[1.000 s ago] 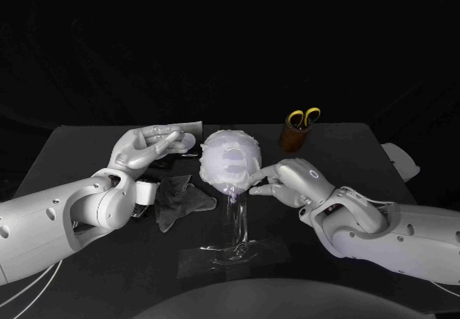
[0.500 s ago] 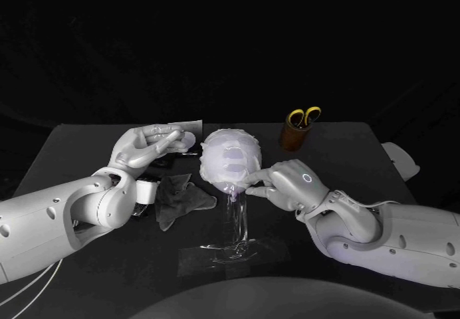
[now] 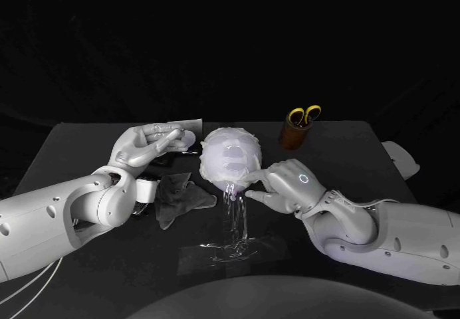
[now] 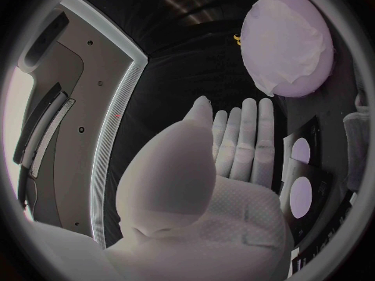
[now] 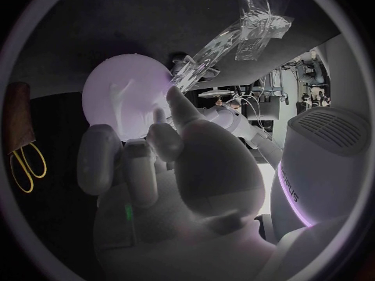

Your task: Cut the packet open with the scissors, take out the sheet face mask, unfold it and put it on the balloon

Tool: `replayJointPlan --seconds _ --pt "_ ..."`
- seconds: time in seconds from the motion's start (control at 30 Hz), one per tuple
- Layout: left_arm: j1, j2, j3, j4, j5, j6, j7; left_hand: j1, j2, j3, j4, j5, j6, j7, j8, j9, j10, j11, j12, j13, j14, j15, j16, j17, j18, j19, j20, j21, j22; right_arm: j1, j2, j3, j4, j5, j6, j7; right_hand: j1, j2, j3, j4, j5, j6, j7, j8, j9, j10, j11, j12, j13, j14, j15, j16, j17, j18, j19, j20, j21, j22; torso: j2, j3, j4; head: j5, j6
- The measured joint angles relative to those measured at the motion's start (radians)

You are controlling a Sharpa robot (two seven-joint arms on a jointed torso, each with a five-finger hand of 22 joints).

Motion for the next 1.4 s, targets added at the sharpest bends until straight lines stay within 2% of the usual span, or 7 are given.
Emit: replayJointPlan --seconds 0.03,0.2,0.5,0.83,1.03,1.2,1.4 --pt "0.0 0.0 0.0 0.0 0.0 0.0 0.0 0.0 0.0 0.0 0.0 0.0 0.0 0.0 0.0 0.0 0.0 0.0 0.0 0.0 0.0 0.0 0.0 0.0 0.0 0.0 0.0 0.0 0.0 -0.001 0.002 0.0 -0.002 -0.007 0.003 -0.004 -0.009 -0.028 0.042 0.017 -0.013 0.0 0.0 -0.005 -0.001 0.0 0.0 0.02 0.001 0.002 0.002 0.0 0.0 0.0 0.0 0.0 -0.004 0.0 0.0 -0.0001 0.0 0.0 0.0" --pt "0.0 -0.001 0.0 0.0 0.0 0.0 -0.002 0.004 0.004 0.0 0.0 0.0 0.0 0.0 -0.004 0.0 0.0 0.0 0.0 0.0 0.0 0.0 0.004 0.002 0.0 0.0 0.0 0.007 0.002 -0.004 0.006 0.0 -0.008 -0.029 0.014 -0.017 -0.024 -0.09 0.146 0.073 -0.027 -0.002 0.001 -0.011 -0.001 0.002 0.002 0.065 0.002 0.003 0.004 0.0 0.0 0.0 0.0 0.0 -0.009 -0.001 0.0 -0.0001 0.0003 0.001 -0.002" --pt "0.0 -0.002 0.0 -0.001 -0.001 -0.001 -0.006 0.004 0.004 0.0 0.0 0.0 0.002 -0.002 -0.004 0.0 0.003 0.004 0.0 0.0 0.0 0.0 0.004 0.003 0.0 0.0 0.0 0.007 0.002 -0.01 0.012 0.0 -0.019 -0.061 0.015 -0.036 -0.016 -0.109 0.206 0.104 -0.032 0.001 0.009 -0.014 -0.001 0.003 0.004 0.07 0.002 -0.001 0.007 -0.001 -0.001 0.0 -0.004 0.004 -0.013 -0.004 0.0 0.0001 0.0003 0.001 -0.004" --pt "0.0 -0.004 0.0 0.0 -0.001 -0.001 -0.009 0.004 0.004 0.0 0.0 0.0 0.002 -0.002 -0.004 0.0 0.007 0.0 0.0 0.0 0.0 0.0 0.01 0.006 -0.001 0.0 0.0 0.007 0.004 -0.012 0.023 0.0 -0.023 -0.089 -0.011 -0.058 -0.001 -0.124 0.28 0.135 -0.047 0.026 -0.001 -0.006 0.006 0.001 0.005 0.071 0.002 -0.002 0.009 -0.004 -0.001 0.0 -0.001 0.001 -0.014 0.013 0.0 0.0005 0.0003 0.0 -0.003" --pt "0.0 -0.005 0.0 0.0 -0.001 -0.002 -0.01 0.008 0.008 0.0 0.0 0.0 0.002 -0.002 -0.004 0.0 0.007 0.0 0.0 0.0 0.0 0.0 0.014 0.008 -0.001 0.0 0.0 0.012 0.006 -0.012 0.027 0.001 -0.025 -0.098 -0.025 -0.067 0.004 -0.128 0.352 0.159 -0.064 0.081 -0.024 0.028 0.021 -0.008 -0.008 0.073 0.002 -0.006 -0.003 0.0 -0.001 -0.006 0.009 -0.01 -0.004 0.026 0.0 0.0005 0.0004 -0.001 -0.003" --pt "0.0 -0.005 0.0 0.001 -0.001 -0.002 -0.012 0.008 0.008 0.0 0.0 0.0 0.007 0.0 -0.004 0.0 0.01 -0.003 0.0 0.0 0.0 0.0 0.024 0.013 -0.001 0.002 -0.002 0.02 0.01 -0.012 0.029 0.001 -0.026 -0.101 -0.028 -0.069 0.011 -0.111 0.377 0.175 -0.068 0.117 -0.045 0.053 0.038 -0.015 -0.015 0.077 0.003 -0.011 -0.011 0.0 0.0 -0.007 0.016 -0.017 0.0 0.033 0.0 0.0005 0.0003 -0.001 -0.003" --pt "0.0 -0.004 0.0 0.001 -0.001 -0.002 -0.013 0.008 0.008 0.0 0.0 0.0 0.007 0.0 -0.004 0.0 0.011 -0.004 0.0 0.0 0.0 0.0 0.025 0.014 0.009 0.003 -0.004 0.022 0.011 -0.012 0.035 0.001 -0.031 -0.102 -0.024 -0.071 0.009 -0.11 0.381 0.179 -0.068 0.117 -0.045 0.056 0.043 -0.015 -0.015 0.077 0.011 -0.011 -0.011 0.0 0.0 -0.008 0.018 -0.026 0.0 0.035 -0.001 0.0004 0.0001 -0.002 -0.003"
